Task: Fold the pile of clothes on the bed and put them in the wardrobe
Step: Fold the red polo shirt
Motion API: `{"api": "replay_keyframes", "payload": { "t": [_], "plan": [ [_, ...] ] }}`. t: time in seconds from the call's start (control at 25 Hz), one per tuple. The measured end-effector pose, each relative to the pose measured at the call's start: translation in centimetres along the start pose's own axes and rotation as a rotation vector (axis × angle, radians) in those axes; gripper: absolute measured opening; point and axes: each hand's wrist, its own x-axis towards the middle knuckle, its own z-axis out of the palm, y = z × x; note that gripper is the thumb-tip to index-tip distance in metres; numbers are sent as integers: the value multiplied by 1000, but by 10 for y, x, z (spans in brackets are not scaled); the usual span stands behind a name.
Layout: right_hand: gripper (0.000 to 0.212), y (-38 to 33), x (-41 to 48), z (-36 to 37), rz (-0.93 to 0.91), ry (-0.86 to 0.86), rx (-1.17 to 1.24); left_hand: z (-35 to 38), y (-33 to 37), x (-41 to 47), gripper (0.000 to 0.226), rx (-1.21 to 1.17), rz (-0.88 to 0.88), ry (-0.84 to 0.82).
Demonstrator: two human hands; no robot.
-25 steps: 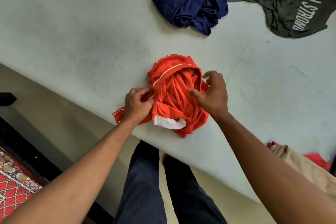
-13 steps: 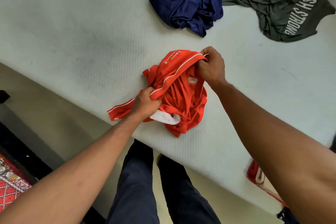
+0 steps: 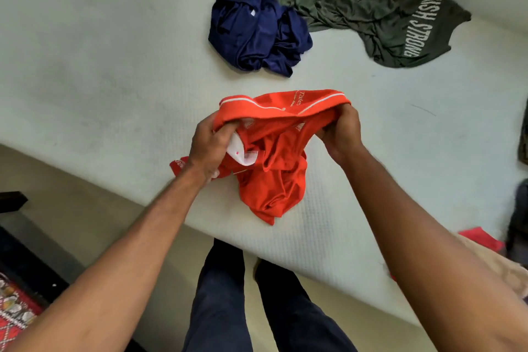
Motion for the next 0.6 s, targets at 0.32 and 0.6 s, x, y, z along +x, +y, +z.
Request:
{"api": "replay_keyframes", "payload": {
  "t": [0.32, 0.6],
  "plan": [
    [49, 33, 11, -14, -385, -358, -733, -76, -63, -15, 21, 1012, 66, -394],
    [10, 26, 9, 19, -827, -66, -965, -95, -39, -18, 25, 259, -18, 292]
  ]
}}
